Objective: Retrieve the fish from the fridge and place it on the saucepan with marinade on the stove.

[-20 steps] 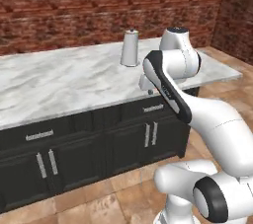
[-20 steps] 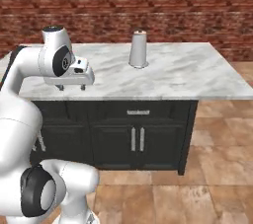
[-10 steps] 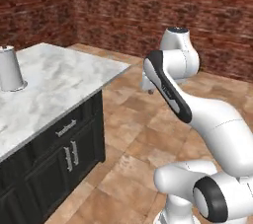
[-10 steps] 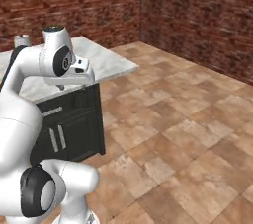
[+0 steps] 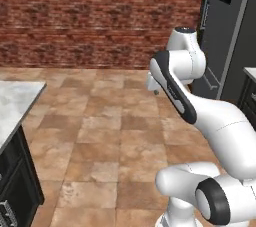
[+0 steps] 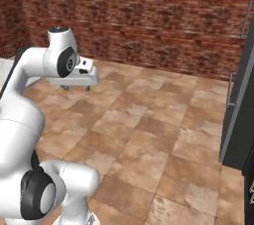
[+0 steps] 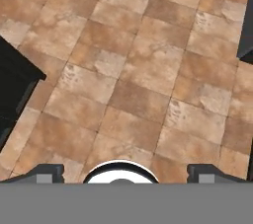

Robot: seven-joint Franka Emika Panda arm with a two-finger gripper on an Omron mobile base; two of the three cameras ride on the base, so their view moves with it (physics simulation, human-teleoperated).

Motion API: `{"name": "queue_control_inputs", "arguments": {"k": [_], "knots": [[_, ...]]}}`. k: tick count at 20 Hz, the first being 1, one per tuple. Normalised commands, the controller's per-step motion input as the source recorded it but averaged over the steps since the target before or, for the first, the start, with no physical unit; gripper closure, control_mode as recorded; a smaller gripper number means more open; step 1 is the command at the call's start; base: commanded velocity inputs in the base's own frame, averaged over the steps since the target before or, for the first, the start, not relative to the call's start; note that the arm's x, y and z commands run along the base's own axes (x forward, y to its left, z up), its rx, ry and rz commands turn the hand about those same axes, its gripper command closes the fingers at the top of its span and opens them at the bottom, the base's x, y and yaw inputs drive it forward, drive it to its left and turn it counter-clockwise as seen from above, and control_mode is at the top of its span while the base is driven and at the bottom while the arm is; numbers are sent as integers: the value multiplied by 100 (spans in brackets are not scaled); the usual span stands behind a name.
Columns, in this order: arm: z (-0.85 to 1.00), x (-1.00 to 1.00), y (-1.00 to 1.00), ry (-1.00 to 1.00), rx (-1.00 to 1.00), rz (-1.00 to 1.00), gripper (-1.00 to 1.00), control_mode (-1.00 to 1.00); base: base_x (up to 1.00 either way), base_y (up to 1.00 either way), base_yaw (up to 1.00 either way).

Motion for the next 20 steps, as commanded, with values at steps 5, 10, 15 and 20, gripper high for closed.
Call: {"name": "queue_control_inputs", "arguments": {"k": [5, 10, 15, 20], "knots": [[0, 0, 0, 0, 0, 0, -100, 100, 100, 48, -35], [0, 0, 0, 0, 0, 0, -100, 100, 100, 23, -33], [0, 0, 0, 0, 0, 0, -100, 100, 95, 3, -50], [0, 0, 0, 0, 0, 0, -100, 100, 96, 64, -24]]}}
